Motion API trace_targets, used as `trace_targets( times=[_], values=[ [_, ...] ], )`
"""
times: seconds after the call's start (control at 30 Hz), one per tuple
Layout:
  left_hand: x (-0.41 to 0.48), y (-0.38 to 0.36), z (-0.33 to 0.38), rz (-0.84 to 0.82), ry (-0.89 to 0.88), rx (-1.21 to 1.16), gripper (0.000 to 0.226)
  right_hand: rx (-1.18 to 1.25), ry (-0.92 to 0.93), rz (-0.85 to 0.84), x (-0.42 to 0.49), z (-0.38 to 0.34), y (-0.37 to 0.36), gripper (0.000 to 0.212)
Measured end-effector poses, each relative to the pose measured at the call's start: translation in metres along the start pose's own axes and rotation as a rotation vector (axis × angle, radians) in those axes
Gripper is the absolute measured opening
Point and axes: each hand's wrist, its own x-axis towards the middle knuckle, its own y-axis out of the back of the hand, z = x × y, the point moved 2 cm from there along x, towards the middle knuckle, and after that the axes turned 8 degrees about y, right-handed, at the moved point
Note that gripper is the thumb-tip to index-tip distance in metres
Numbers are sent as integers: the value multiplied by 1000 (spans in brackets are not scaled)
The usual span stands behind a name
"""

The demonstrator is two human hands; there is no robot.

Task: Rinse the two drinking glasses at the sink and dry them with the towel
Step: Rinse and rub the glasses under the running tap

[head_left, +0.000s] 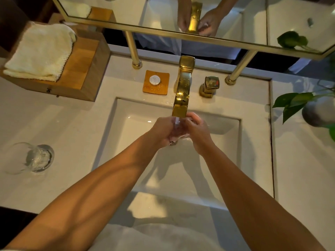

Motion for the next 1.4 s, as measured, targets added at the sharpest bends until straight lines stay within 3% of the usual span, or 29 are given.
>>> trace_targets(
  times=[0.07, 0.17, 0.2, 0.27, 0.3, 0.37, 0.47, 0.57, 0.63, 0.7, 0.8, 0.9, 0.97, 1.03, 1.13, 1.23, 1.4],
  values=[
    [-8, -1, -5, 96, -305, 476, 27, 164, -197, -7, 2, 7, 3, 24],
    [-21, 2, -6, 59, -794, 1393, 25, 494, -539, -107, 5, 6, -1, 47],
    [-23, 6, -5, 42, -927, 1612, 27, 519, -571, -147, 7, 5, -2, 46],
    [-29, 12, -3, 103, -1104, 1824, 24, 560, -560, -198, 10, 4, -7, 45],
    [-33, 16, -3, 225, -1155, 1798, 20, 609, -551, -210, 11, 0, -12, 46],
    [-44, 20, -3, 475, -1154, 1495, 19, 741, -572, -194, 11, -4, -21, 46],
    [-50, 22, -12, 660, -1069, 1105, 56, 828, -613, -115, 10, -1, -31, 50],
    [-43, 15, -10, 524, -780, 927, 98, 764, -626, -112, 7, 7, -33, 59],
    [-45, 5, -6, 426, -658, 908, 92, 689, -605, -134, 1, 3, -32, 57],
    [-46, -3, -3, 447, -616, 870, 74, 607, -588, -153, -6, -5, -27, 51],
    [-42, -9, -1, 448, -589, 931, 68, 117, -484, -106, -5, -18, -6, 40],
    [-38, -9, -2, 453, -518, 930, 71, -432, -98, 258, 10, -46, 29, 16],
    [-36, -10, -5, 456, -481, 939, 73, -665, 153, 325, 19, -75, 46, 20],
    [-34, -10, -7, 459, -461, 950, 76, -876, 301, 234, 34, -98, 54, 43],
    [-35, -13, -7, 476, -448, 932, 76, -1189, 250, -10, 59, -110, 55, 66],
    [-35, -15, -3, 486, -470, 917, 73, -1348, 202, -202, 79, -105, 56, 63],
    [-36, -16, 3, 497, -540, 908, 72, -1446, 281, -207, 92, -102, 58, 52]
  ],
)
